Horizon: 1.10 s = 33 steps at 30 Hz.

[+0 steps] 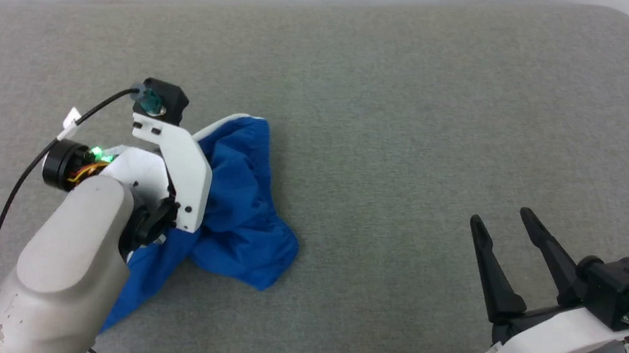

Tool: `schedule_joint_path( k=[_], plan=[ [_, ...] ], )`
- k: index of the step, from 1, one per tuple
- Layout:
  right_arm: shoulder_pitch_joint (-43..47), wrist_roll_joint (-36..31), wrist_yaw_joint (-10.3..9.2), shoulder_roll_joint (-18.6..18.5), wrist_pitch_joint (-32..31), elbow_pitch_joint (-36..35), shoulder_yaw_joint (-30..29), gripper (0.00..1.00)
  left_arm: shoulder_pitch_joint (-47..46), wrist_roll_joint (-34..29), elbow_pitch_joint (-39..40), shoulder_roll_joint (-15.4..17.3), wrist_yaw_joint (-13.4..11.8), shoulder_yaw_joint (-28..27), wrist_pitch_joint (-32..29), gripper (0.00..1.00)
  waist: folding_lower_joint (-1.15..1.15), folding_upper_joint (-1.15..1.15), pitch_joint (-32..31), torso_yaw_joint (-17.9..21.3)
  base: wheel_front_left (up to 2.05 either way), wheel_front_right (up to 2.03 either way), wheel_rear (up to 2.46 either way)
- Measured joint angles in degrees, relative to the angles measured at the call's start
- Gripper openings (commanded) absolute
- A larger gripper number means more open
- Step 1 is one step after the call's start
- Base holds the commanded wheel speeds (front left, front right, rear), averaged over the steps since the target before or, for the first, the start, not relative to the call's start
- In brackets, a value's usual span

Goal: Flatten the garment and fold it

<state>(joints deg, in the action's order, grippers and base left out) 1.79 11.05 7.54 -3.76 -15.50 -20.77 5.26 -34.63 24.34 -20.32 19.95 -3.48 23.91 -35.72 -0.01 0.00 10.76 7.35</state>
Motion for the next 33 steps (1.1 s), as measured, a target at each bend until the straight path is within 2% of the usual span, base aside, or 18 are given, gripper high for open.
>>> schedule_joint_path(
  k=[4,9,15,17,21,26,27,28,29,33],
  plan=[
    [0.03,-0.09,0.00,0.13,0.47,0.41,-0.74,1.00,-1.69,-0.27,-0.83,-0.44,0.55,0.46,2.34,0.00,0.00,0.00,-0.17,0.70,0.00,0.00,0.00],
    [0.03,-0.10,0.00,0.23,0.54,0.64,-1.46,1.00,-6.21,-3.39,2.90,-1.24,2.42,2.50,8.79,0.00,0.00,0.00,-0.92,-0.09,0.00,0.00,0.00],
    [0.03,-0.09,0.00,0.38,0.12,0.62,-1.42,1.00,-5.36,-2.80,10.01,-4.55,3.52,6.42,6.22,0.00,0.00,0.00,-1.98,-0.83,0.00,0.00,0.00],
    [0.03,-0.09,0.00,0.42,-0.18,0.62,-1.37,1.00,0.89,-2.59,14.74,-5.32,2.03,9.31,2.37,0.00,0.01,0.00,-2.48,-0.83,0.00,0.00,0.00],
    [0.32,-0.09,0.00,0.48,-0.57,0.51,-1.80,1.00,10.72,-2.76,20.75,-4.79,-2.20,12.10,-1.71,0.00,0.01,0.00,-2.73,-0.43,0.00,0.00,0.00],
    [0.89,-0.08,0.00,0.54,-0.62,0.34,-2.29,1.00,21.39,-3.13,25.72,-4.46,-5.09,16.49,-3.61,0.00,0.01,0.00,-2.59,-0.63,0.00,0.00,0.00],
    [0.88,-0.07,0.00,0.55,-0.64,0.32,-2.26,1.00,22.83,-3.37,25.87,-4.49,-5.48,17.08,-3.38,0.07,0.01,0.00,-2.53,-0.70,0.00,0.00,0.00],
    [0.88,-0.04,0.00,0.56,-0.69,0.29,-2.30,1.00,24.07,-3.33,25.85,-4.64,-5.99,17.55,-3.02,0.85,0.01,0.00,-2.50,-0.81,0.00,0.00,0.00],
    [0.83,-0.01,0.00,0.58,-0.71,0.23,-2.29,1.00,25.01,-3.39,25.85,-4.77,-6.24,17.82,-2.16,1.00,0.01,0.00,-2.43,-0.89,0.00,0.00,0.00],
    [0.78,0.02,0.00,0.64,-1.09,0.12,-2.43,1.00,25.73,-3.88,26.73,-5.13,-6.02,18.36,2.79,1.00,0.01,0.00,-2.30,-1.42,0.00,0.00,0.00]
  ],
)
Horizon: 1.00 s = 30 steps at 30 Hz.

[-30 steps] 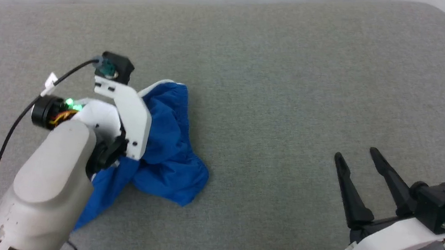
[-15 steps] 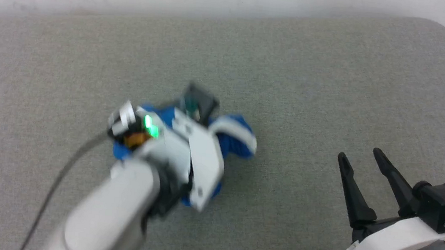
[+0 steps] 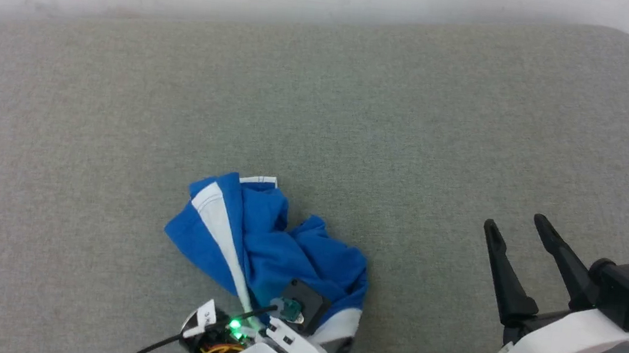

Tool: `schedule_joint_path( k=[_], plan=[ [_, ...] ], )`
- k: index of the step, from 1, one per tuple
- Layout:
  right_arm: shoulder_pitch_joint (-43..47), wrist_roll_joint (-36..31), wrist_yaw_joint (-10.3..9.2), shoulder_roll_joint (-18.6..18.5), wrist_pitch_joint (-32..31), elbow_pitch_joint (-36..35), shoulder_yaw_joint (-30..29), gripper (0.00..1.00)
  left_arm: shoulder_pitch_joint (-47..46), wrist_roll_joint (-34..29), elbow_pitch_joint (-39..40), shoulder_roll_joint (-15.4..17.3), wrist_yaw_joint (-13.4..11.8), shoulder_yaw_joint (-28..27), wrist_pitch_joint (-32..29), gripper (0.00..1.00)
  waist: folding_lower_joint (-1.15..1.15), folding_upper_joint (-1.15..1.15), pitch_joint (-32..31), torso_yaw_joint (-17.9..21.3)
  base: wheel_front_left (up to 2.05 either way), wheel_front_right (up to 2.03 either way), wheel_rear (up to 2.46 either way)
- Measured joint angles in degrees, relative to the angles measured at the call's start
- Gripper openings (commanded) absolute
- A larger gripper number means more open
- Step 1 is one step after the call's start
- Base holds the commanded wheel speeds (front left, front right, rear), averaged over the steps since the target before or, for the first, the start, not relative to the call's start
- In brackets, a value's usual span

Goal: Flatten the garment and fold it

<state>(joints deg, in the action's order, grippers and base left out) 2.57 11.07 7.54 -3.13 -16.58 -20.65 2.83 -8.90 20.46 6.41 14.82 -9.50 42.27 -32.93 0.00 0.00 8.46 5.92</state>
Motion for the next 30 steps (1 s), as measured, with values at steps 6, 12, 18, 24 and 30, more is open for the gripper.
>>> schedule_joint_path(
  k=[6,12,18,24,30],
  plan=[
    [0.03,0.02,0.00,0.04,-0.09,-0.01,-0.03,1.00,-1.40,-0.49,7.81,1.08,1.65,-2.04,5.84,1.00,0.00,0.00,-0.55,-0.78,0.00,0.00,0.00],
    [0.00,0.23,0.00,0.07,-0.11,-0.13,-0.10,1.00,-6.98,-2.41,8.67,7.21,-0.34,-10.43,4.16,1.00,0.01,0.00,-0.52,-1.04,0.00,0.00,0.00],
    [-0.02,0.53,0.00,0.09,-0.09,-0.14,0.11,1.00,-13.23,-0.77,-0.87,9.11,0.37,-13.51,-1.19,1.00,-0.01,0.00,0.32,-0.89,0.00,0.00,0.00],
    [-0.19,0.53,0.00,0.08,0.03,0.00,0.45,1.00,-17.57,1.15,-9.88,8.46,1.45,-13.67,-4.50,0.62,-0.01,0.00,0.96,-0.26,0.00,0.00,0.00],
    [-0.15,0.60,0.00,0.09,0.23,0.24,0.30,1.00,-18.48,3.83,-13.46,7.26,1.46,-14.12,-6.95,0.00,-0.01,0.00,0.94,-0.25,0.00,0.00,0.00]
  ],
)
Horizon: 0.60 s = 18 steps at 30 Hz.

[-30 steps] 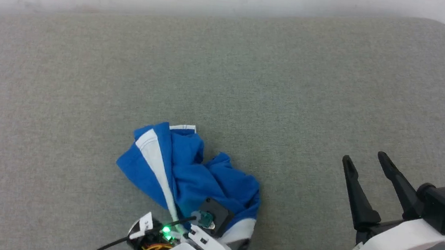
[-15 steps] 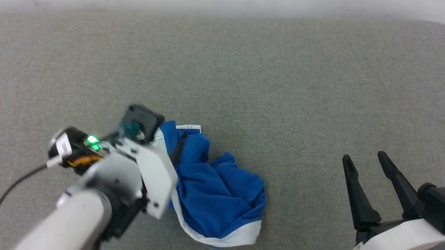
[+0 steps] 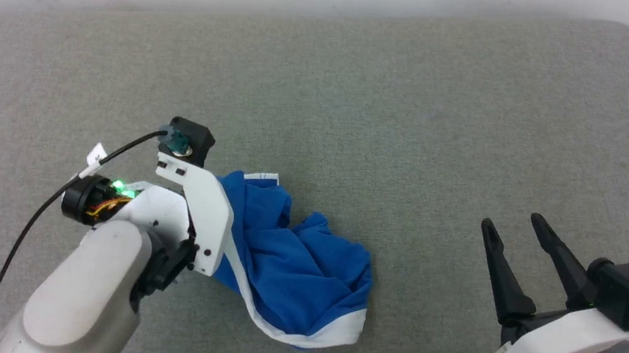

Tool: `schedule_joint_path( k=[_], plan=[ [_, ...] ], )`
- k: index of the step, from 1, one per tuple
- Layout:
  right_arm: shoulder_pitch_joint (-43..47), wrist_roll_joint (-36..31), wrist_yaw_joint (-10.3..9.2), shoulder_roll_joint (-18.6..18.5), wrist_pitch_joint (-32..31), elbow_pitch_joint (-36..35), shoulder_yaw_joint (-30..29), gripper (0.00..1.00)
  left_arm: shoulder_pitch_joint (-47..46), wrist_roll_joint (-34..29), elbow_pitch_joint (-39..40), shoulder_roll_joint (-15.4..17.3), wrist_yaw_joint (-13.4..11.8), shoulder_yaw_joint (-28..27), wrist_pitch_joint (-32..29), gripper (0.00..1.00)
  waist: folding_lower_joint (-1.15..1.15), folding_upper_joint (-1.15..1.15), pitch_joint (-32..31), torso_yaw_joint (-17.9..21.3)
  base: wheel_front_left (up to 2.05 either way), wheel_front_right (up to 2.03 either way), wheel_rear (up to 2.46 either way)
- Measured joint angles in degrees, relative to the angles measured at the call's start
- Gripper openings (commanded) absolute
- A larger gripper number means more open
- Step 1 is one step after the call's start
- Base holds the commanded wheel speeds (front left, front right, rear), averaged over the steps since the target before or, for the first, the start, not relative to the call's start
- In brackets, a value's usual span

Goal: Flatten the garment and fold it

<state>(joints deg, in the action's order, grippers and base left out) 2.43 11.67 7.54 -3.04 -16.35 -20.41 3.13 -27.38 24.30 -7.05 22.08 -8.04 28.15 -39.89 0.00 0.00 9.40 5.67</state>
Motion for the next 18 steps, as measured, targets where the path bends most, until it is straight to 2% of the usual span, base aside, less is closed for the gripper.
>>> schedule_joint_path(
  k=[6,10,14,15,16,18],
  plan=[
    [0.02,0.43,0.00,-0.01,0.26,0.14,-0.47,1.00,0.02,1.02,0.77,-0.19,0.01,-0.81,0.92,0.00,0.00,0.00,-0.04,-0.64,0.00,0.00,0.00],
    [0.01,0.42,0.00,0.00,0.25,0.21,-0.45,1.00,-0.11,0.85,2.30,0.41,1.01,-0.69,2.34,0.00,0.00,0.00,-0.40,-0.99,0.00,0.00,0.00],
    [0.02,0.42,0.00,0.00,0.24,0.37,-0.46,1.00,-0.18,1.88,3.16,0.18,1.52,-0.30,0.34,0.00,0.00,0.00,-0.90,-1.02,0.00,0.00,0.00],
    [0.02,0.42,0.00,0.00,0.24,0.45,-0.41,1.00,-0.19,2.25,3.46,-0.02,1.52,-0.30,-0.26,0.08,0.00,0.00,-1.04,-1.01,0.00,0.00,0.00],
    [0.02,0.42,0.00,0.00,0.23,0.47,-0.38,1.00,-0.24,2.97,3.68,-0.27,1.49,-0.31,-1.25,1.00,0.00,0.00,-1.17,-0.98,0.00,0.00,0.00],
    [0.03,0.43,0.00,-0.01,0.23,0.48,-0.37,1.00,-0.37,3.74,4.12,-0.64,1.43,-0.26,-2.43,1.00,0.01,0.00,-1.30,-0.89,0.00,0.00,0.00]
  ],
)
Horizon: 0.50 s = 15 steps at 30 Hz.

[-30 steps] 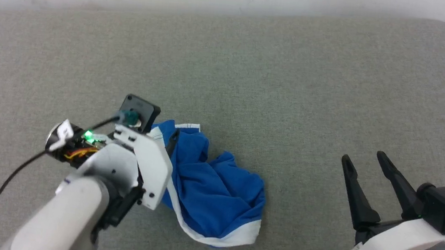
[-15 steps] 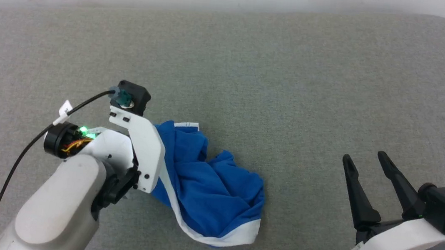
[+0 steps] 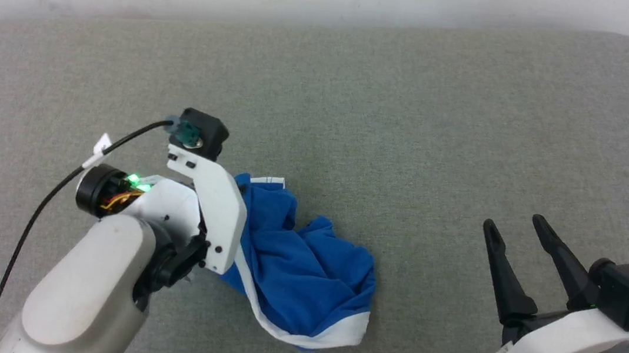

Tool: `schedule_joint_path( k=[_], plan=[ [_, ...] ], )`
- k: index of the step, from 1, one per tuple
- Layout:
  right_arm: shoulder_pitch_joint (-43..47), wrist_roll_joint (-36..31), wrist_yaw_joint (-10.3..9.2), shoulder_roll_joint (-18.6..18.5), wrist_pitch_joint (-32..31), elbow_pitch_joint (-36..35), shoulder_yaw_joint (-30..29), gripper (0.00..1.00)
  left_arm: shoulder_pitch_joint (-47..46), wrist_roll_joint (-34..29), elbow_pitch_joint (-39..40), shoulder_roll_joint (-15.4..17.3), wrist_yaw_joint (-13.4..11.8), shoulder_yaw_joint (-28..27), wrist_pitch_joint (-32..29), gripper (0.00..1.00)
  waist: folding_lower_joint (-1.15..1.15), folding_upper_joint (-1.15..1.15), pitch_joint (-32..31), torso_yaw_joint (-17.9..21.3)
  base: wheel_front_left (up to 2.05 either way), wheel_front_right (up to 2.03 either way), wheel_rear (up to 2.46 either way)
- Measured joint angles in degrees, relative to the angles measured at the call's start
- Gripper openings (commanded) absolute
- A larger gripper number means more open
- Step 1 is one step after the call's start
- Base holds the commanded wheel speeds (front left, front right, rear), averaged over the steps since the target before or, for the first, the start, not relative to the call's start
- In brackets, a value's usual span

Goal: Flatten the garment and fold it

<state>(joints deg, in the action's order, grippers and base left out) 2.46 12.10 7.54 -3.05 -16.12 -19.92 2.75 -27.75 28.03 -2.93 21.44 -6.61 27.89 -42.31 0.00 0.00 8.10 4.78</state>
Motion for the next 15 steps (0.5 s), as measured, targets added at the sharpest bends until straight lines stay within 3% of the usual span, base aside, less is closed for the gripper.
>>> schedule_joint_path(
  k=[6,15],
  plan=[
    [-0.01,0.00,0.00,0.01,-0.01,0.01,0.16,1.00,-2.40,0.46,-0.55,-0.59,-0.25,0.15,-2.45,1.00,0.00,0.00,0.25,0.38,0.00,0.00,0.00],
    [-0.02,0.00,0.00,0.01,0.04,0.32,0.71,1.00,-5.10,0.63,-7.50,-1.15,-1.04,1.48,-6.77,0.98,-0.01,0.00,1.21,1.44,0.00,0.00,0.00]
  ],
)
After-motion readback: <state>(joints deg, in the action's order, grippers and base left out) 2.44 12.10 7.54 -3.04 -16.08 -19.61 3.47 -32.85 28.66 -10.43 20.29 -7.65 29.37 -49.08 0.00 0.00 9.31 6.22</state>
